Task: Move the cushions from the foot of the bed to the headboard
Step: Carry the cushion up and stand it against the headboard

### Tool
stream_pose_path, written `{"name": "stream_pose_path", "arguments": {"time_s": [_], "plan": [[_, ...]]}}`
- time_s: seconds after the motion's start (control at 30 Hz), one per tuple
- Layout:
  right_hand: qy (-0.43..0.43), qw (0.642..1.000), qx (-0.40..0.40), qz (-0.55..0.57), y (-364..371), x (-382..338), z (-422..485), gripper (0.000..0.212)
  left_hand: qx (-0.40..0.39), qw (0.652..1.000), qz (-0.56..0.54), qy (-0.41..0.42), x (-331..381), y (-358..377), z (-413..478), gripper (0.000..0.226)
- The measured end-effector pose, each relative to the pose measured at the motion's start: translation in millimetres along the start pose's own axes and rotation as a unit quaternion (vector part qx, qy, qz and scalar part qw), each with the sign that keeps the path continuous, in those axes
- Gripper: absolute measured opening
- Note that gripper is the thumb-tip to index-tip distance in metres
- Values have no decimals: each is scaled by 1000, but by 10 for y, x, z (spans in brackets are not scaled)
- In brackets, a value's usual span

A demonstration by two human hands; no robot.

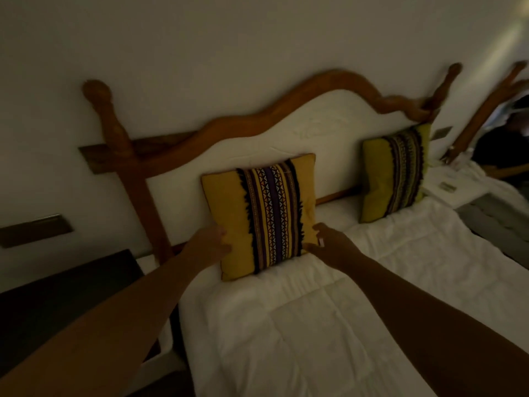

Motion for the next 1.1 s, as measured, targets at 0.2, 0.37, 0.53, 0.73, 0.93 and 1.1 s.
{"name": "stream_pose_path", "arguments": {"time_s": [0.2, 0.37, 0.53, 0.73, 0.93, 1.1], "plan": [[-17, 998, 52, 2, -320, -227, -636, 69, 4, 998, 21, 65, 124, -348, -654, 37], [-47, 996, 74, -1, -450, -342, -941, 72, 37, 993, 41, 105, 199, -529, -1127, 41], [-68, 996, 58, -28, -500, -335, -993, 76, 66, 990, 82, 98, 251, -581, -1338, 54], [-58, 997, 46, -29, -480, -289, -979, 73, 45, 988, 107, 100, 289, -598, -1349, 54], [-52, 997, 56, -13, -470, -254, -906, 73, 48, 987, 122, 91, 302, -581, -1286, 56], [-41, 997, 61, -8, -457, -242, -822, 71, 27, 985, 126, 114, 326, -528, -1184, 63]]}}
Point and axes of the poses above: each hand's wrist, its own z-axis towards the middle knuckle, its own y-axis out of the palm, x = y × z, the point moved 7 cm from there along z, towards the middle knuckle, and after that the axes turned 15 degrees about x, right-handed, at the moved point
